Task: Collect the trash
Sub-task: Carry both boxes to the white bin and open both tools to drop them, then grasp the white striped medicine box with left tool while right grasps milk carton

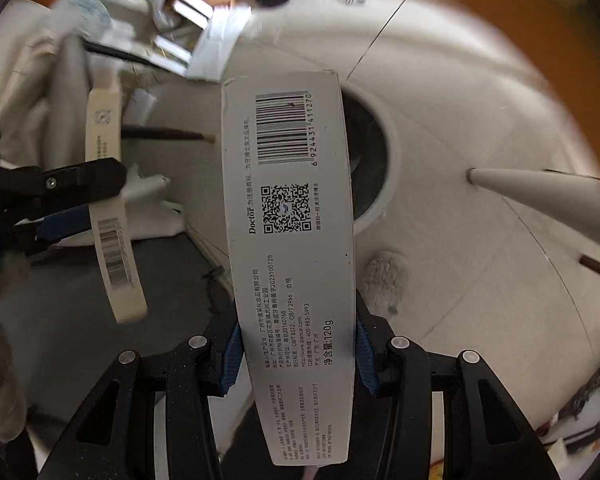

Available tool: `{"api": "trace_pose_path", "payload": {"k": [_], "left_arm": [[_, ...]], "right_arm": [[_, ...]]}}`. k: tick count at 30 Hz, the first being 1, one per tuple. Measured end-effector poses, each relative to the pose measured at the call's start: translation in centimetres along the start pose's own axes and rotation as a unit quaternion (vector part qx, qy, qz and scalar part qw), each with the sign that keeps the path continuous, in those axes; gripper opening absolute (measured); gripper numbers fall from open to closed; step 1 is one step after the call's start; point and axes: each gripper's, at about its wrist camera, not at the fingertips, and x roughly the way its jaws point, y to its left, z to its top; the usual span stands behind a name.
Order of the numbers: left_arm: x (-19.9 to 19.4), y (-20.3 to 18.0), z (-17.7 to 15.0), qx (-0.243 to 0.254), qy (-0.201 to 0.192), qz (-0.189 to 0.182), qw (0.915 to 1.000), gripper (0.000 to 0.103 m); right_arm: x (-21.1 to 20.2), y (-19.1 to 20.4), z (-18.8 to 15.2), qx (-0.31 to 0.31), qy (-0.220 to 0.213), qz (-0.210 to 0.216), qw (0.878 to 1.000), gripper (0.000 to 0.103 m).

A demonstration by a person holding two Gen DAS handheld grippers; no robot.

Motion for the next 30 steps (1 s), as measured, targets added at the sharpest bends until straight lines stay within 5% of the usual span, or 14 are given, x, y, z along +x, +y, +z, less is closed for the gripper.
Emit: {"api": "trace_pose_path", "payload": {"k": [2,5,6,8,12,17,30], "left_arm": [[2.1,0.7,1.0,0.012,-0.003,0.019,0.9997,0.072],[3.8,1.7,1.5,0.016,-0.022,0.058,0.9979,0.102],[4.0,1.9,1.3,0.018,-0.034,0.072,0.9967,0.103],[4.2,2.3,0.9,0.016,-0.053,0.1,0.9935,0.103],[4.4,3.0,-0.9,0.014,-0.081,0.135,0.9874,0.103],[4.1,3.3,-2.6,0.011,-0.107,0.189,0.976,0.103],[-0.4,1.3,-6.1,0.015,-0.112,0.19,0.9752,0.103]], "right_arm": [[3.0,-0.8,1.4,-0.01,0.01,-0.009,1.0,0.049],[5.2,-1.3,2.8,-0.025,-0.006,-0.023,0.999,0.051],[5.9,-1.5,3.5,-0.026,-0.009,-0.03,0.999,0.056],[6.9,-1.2,4.2,-0.021,-0.021,-0.042,0.999,0.087],[7.7,-1.6,3.9,-0.02,-0.033,-0.065,0.997,0.087],[6.8,-1.9,3.4,-0.008,-0.069,-0.126,0.99,0.1],[1.0,-1.4,0.9,0.026,-0.126,-0.151,0.98,0.1]]}}
